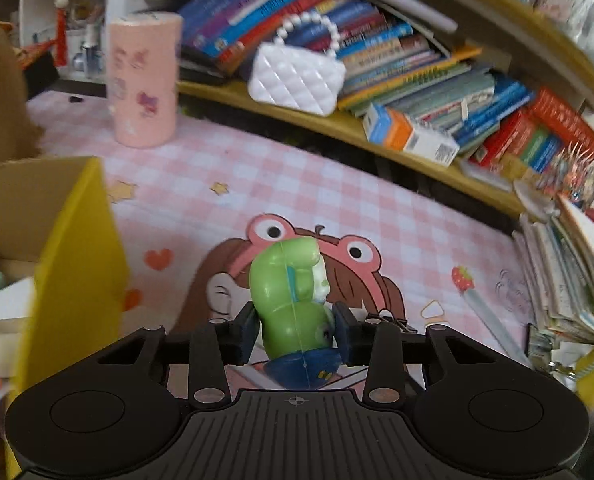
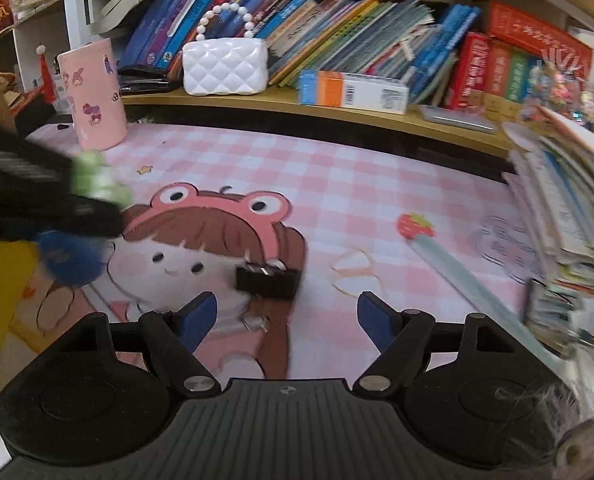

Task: Organize objects
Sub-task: 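Grasp the black binder clip with the right tool while the left tool grasps the green-blue toy, then carry the clip with the right tool while the left tool carries the green toy to the box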

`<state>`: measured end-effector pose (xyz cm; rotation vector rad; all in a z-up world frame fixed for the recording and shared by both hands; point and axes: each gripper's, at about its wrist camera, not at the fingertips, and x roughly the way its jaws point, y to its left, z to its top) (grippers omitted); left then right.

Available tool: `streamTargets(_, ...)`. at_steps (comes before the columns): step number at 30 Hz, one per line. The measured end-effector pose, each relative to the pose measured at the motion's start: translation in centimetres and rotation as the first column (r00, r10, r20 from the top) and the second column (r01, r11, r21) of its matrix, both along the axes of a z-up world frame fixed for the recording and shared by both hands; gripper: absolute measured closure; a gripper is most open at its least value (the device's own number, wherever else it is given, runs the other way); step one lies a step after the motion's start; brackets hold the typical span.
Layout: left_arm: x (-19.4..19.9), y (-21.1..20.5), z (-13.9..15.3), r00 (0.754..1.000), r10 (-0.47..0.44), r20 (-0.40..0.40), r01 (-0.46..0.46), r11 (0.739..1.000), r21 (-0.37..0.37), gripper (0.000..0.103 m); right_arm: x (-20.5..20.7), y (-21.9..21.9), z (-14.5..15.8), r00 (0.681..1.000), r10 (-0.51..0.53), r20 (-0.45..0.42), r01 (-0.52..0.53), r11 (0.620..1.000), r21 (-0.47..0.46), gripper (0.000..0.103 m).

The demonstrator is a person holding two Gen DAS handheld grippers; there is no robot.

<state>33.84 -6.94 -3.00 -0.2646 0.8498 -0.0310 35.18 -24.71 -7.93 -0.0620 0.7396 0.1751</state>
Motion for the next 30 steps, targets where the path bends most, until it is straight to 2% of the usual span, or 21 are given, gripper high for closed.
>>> streamTargets(6, -3.4, 1.1, 1.4, 1.0, 0.011, 0.012, -0.011, 1.0, 0.0, 0.065, 3.3, 1.3, -1.5, 0.999, -0.028, -0.035, 0.029, 0.999, 0.025, 0.035)
streamTargets(7, -4.0, 1.2, 1.6, 1.0, 0.01, 0.011, -0.01, 1.0, 0.008, 0.065, 3.7, 1.3, -1.7, 0.998, -0.038, -0.058, 0.04, 0.999, 0.032, 0.041)
streamTargets(8, -4.4, 1.2, 1.7, 1.0, 0.011, 0.012, -0.011, 1.0, 0.013, 0.065, 4.0, 1.3, -1.9, 0.996, -0.043, -0.074, 0.046, 0.998, 0.041, 0.043)
streamTargets(9, -4.9, 1.4, 1.9, 1.0, 0.013, 0.015, -0.013, 1.0, 0.015, 0.066, 4.0, 1.3, -1.9, 0.996, -0.051, -0.068, 0.054, 0.998, 0.04, 0.05)
streamTargets(10, -5.4, 1.5, 2.0, 1.0, 0.015, 0.017, -0.015, 1.0, 0.02, 0.066, 4.0, 1.4, -1.9, 0.997, -0.049, -0.066, 0.052, 0.998, 0.037, 0.061)
streamTargets(11, -5.8, 1.6, 2.1, 1.0, 0.017, 0.019, -0.018, 1.0, 0.022, 0.066, 4.0, 1.5, -1.9, 0.997, -0.045, -0.064, 0.047, 0.998, 0.034, 0.063)
streamTargets(20, -8.1, 2.3, 2.2, 1.0, -0.001, 0.019, 0.001, 1.0, 0.0, 0.066, 1.3, 0.9, 0.3, 0.998, -0.031, -0.047, 0.034, 0.998, 0.06, 0.063)
streamTargets(30, -12.0, 2.2, 2.6, 0.994, -0.096, 0.056, 0.097, 0.995, -0.024, 0.065, -6.8, 0.8, 4.9, 1.0, -0.002, -0.001, 0.002, 0.997, 0.081, 0.063)
